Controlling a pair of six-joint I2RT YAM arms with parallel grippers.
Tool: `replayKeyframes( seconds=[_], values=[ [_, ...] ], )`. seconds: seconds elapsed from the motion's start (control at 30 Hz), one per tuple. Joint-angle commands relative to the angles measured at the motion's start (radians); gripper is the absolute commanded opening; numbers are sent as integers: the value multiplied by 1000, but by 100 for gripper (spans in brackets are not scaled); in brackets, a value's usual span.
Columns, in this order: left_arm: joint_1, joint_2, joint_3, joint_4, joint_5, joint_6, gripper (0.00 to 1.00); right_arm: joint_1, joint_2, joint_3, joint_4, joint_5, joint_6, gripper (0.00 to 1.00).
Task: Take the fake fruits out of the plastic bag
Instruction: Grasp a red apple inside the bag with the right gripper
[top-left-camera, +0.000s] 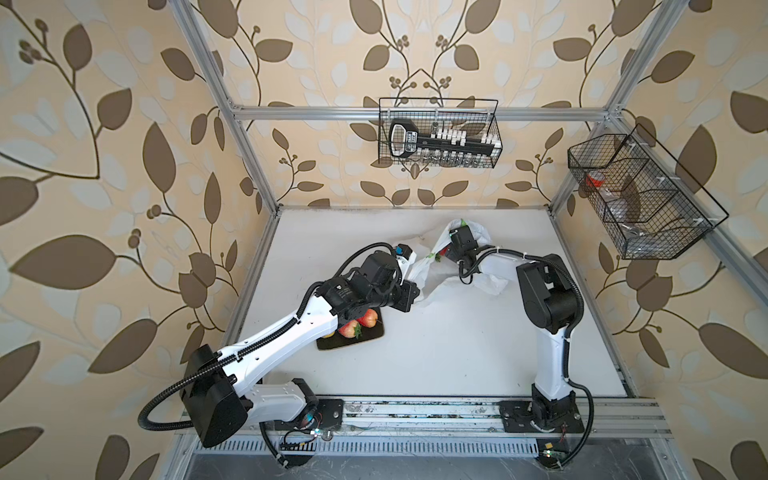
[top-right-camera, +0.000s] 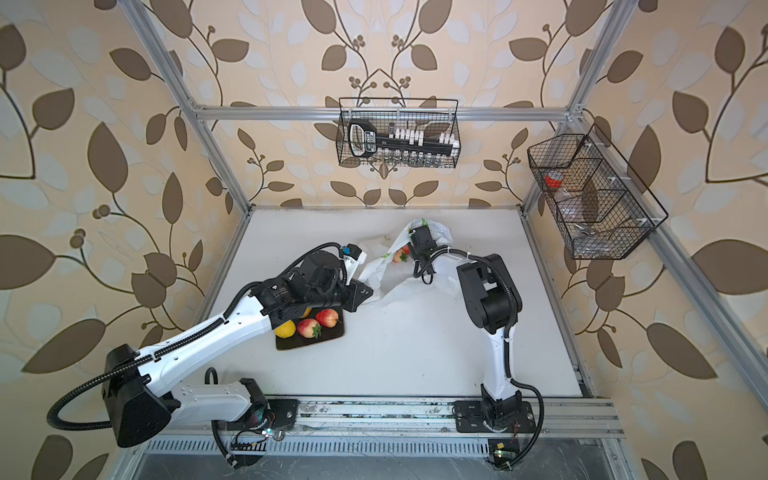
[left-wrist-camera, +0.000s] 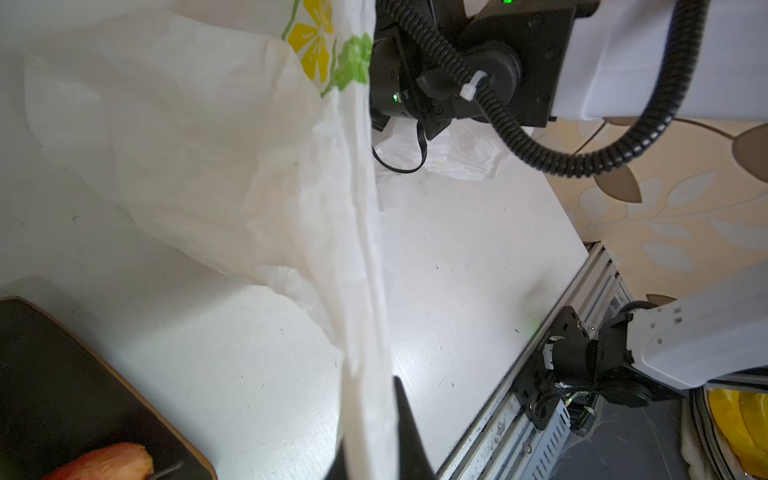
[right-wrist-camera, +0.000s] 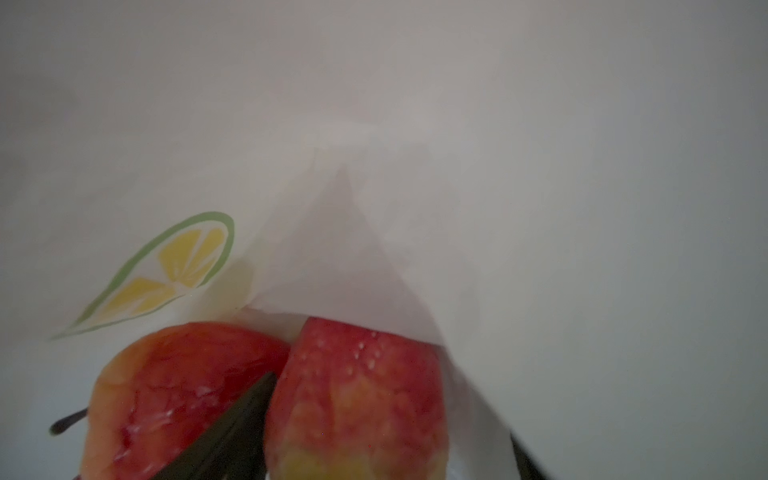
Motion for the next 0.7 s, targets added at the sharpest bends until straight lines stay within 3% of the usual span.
replayKeyframes(
  seconds=[0.0,0.3,0.5,0.67],
  values=[
    [-8,-38,-12,-15,-25,3,7,-10,48,48,-40,54,-14,80],
    [-8,-14,-2,-43,-156,-12,6,-9,-25,5,31,-36,-112,60],
    [-2,40,15,-15,-274,-60,0,-8,-180,-141,144,-208,-214,57],
    [19,110,75,8,-297,-66,0,-9,-299,-262,188,-335,-308,57]
  ],
)
